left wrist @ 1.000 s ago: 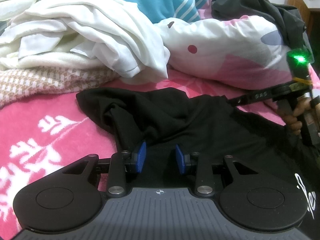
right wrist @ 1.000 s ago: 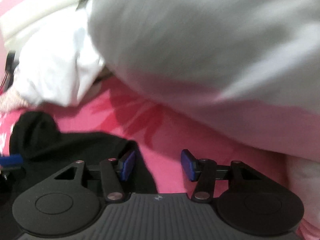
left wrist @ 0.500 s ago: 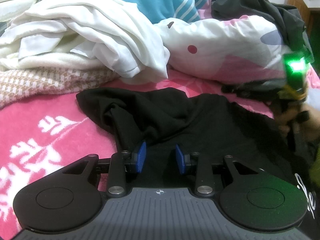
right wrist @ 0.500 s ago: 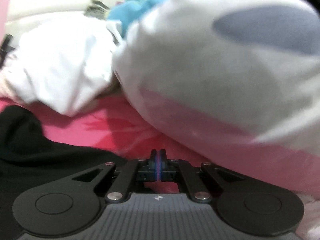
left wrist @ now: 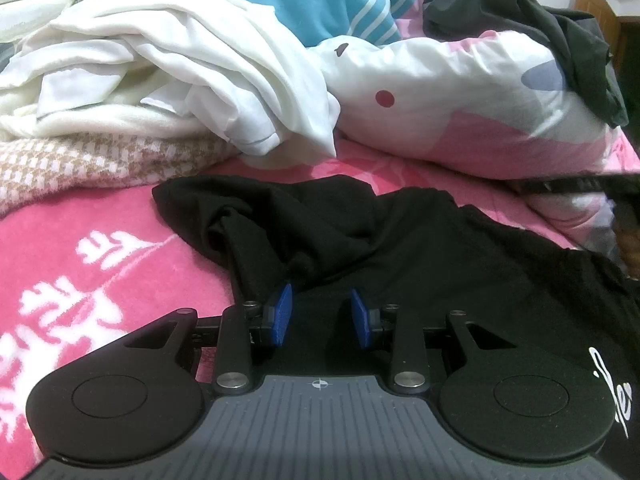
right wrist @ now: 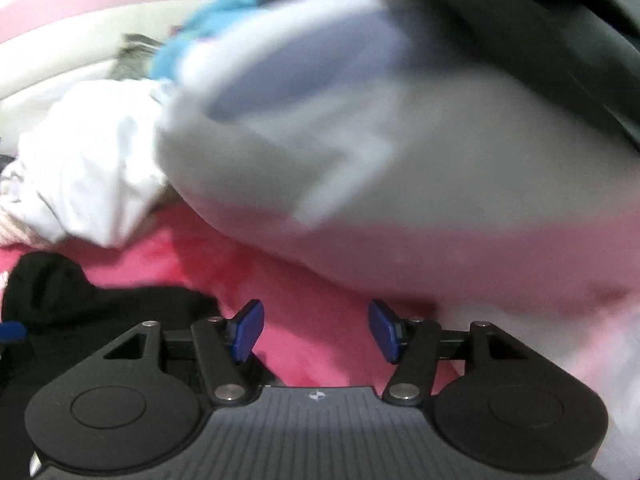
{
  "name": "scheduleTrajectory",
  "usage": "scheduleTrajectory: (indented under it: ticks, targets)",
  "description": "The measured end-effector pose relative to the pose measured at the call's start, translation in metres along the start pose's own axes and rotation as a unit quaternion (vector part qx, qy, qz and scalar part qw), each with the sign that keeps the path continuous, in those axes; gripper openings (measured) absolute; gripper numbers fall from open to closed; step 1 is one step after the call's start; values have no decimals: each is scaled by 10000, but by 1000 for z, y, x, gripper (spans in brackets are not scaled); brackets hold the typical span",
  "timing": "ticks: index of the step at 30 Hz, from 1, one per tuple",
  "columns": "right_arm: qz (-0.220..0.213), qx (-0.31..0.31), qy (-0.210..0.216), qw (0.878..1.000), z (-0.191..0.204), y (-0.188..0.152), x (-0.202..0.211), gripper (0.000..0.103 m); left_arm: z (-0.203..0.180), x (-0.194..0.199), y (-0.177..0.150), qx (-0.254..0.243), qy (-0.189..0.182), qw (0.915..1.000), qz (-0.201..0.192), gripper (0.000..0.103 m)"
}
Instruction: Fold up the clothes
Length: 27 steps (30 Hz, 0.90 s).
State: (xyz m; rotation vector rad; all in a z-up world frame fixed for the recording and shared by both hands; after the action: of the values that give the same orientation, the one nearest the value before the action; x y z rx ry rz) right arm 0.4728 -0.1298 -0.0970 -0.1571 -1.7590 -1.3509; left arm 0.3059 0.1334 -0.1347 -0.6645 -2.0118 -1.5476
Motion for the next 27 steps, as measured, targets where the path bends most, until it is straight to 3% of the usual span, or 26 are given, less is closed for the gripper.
scheduleTrajectory:
  ticks: [2,8,10,17,22,27]
  targets:
    - [252,-210,-14,9995,-16,-16,3,55,0,0,0,-8,9,10000,0,33]
    - [712,307,83,9970,-10,-54,-1,49,0,-1,0,-29,20,10000,4,33]
    - [711,672,-3,9952,-2,-59,-3,49,-1,-1,0,-34,25,10000,4,33]
    - [608,1046,-57,9926,12,-50,-3,49,0,-1,0,-10,-12,10000,5,34]
    - [259,-102,-287,9992,-33,-42,25,49,0,-1,0,8,-32,10000,2,34]
    - [729,-836,-479,9927,-72,-60,25,52,-1,0,-1,-19,1,10000,0,34]
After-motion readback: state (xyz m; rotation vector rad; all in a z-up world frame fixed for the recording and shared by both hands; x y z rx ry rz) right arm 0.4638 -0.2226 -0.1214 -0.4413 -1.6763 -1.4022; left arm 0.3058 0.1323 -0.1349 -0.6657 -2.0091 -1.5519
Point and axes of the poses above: each gripper's, at about its wrist camera, not at the fingertips, and x roughly against the way its jaws point, z to its left, y to its top, the point moved 5 cm from there along -x, roughly the way its jaws point, and after that the axes turned 6 degrees about z, right-handed, at the moved point
